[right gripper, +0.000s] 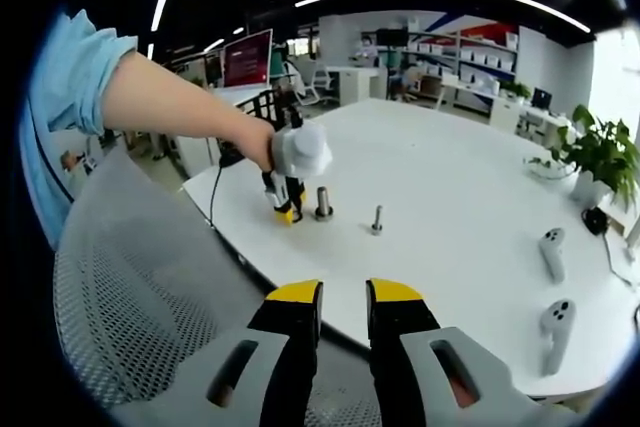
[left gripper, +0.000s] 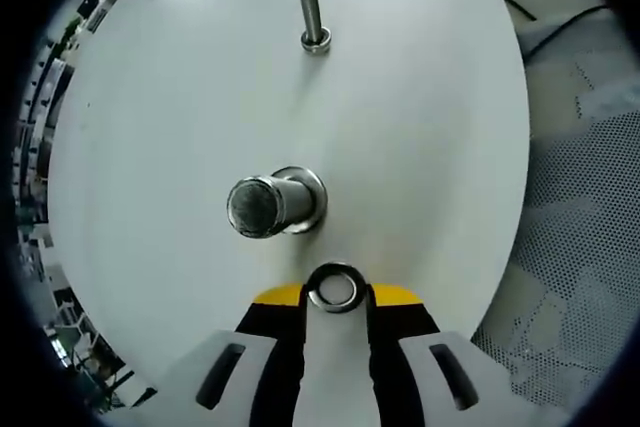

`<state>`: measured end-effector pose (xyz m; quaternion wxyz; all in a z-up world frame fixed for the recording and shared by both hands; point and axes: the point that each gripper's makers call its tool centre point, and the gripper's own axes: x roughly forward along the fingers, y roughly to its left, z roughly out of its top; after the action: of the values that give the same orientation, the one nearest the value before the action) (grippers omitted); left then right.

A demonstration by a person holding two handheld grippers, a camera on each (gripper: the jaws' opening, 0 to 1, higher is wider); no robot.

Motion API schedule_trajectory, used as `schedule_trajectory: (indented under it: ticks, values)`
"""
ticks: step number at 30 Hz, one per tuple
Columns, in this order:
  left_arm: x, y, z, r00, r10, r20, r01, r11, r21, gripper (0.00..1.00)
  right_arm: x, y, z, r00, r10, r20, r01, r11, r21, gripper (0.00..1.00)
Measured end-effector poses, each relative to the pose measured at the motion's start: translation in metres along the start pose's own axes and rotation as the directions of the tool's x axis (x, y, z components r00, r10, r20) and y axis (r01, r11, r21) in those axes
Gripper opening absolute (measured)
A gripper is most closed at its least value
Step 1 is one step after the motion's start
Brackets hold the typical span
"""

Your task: Place the washer onto the threaded stud by aligning its center hole with the stud, sliding it down to the base, and recovering from edge contact or off-axis alignment until the washer reaches the visible bottom stop.

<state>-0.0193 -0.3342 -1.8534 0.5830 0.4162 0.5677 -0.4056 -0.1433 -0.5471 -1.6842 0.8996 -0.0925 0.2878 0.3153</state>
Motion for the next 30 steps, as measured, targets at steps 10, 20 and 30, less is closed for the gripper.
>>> schedule_trajectory:
  ticks: [10, 20, 30]
  values:
    - [-0.002, 0.001, -0.003, 0.997, 0.014, 0.076, -0.01, 0.999, -0.05, 0.2, 0.0, 0.0, 0.001, 1.0, 0.0, 0.003, 0.0, 1.0, -0.002, 0.2]
    - [-0.005, 0.008, -0.013, 0.993, 0.029, 0.11, -0.021, 0.997, -0.073, 0.2, 0.0, 0.0, 0.001, 1.0, -0.003, 0.003, 0.003, 1.0, 0.0, 0.2]
    - [-0.025, 0.011, -0.014, 0.991, 0.039, 0.127, -0.032, 0.998, -0.055, 0.2, 0.0, -0.001, 0.001, 1.0, -0.005, 0.003, 0.005, 1.0, -0.001, 0.2]
